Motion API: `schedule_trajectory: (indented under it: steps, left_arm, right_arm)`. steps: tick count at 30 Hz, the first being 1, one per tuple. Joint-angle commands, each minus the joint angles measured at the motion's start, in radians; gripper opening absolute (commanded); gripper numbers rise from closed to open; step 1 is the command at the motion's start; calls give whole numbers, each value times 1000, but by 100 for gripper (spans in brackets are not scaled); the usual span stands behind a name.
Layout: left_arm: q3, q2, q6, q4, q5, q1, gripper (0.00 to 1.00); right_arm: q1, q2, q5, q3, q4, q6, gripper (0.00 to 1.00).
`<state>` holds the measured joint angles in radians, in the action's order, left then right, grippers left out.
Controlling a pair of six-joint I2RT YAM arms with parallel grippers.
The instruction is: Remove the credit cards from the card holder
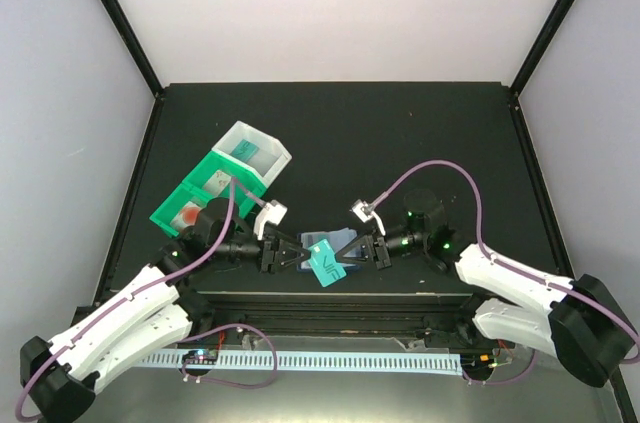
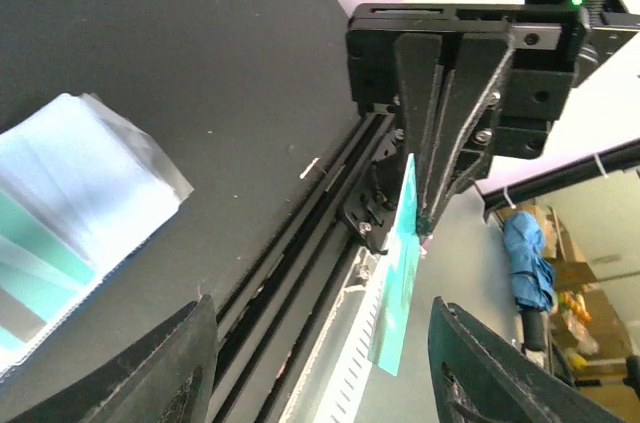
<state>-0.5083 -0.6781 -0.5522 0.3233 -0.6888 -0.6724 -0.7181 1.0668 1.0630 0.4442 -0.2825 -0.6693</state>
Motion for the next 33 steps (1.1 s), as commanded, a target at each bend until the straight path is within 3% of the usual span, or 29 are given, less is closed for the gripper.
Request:
schedule_trajectory:
  steps: [1, 8, 23, 28, 33]
  left_arm:
    - [-35, 5, -2, -65, -134, 19, 57]
    - [-28, -41, -49, -148, -266, 33, 50]
    - [-48, -120, -40, -139, -298, 57, 22]
    - [-56, -126, -29, -134, -312, 59, 3]
    - [-53, -110, -18, -119, -293, 62, 2]
  right_arm:
    - [3, 10, 91, -27, -136, -77, 1]
    - [2, 14, 95, -26, -140, -85, 1]
    - [-18, 53, 100, -22, -149, -92, 1]
    - [-23, 50, 102, -21, -146, -92, 1]
    - [-22, 48, 87, -12, -115, -74, 1]
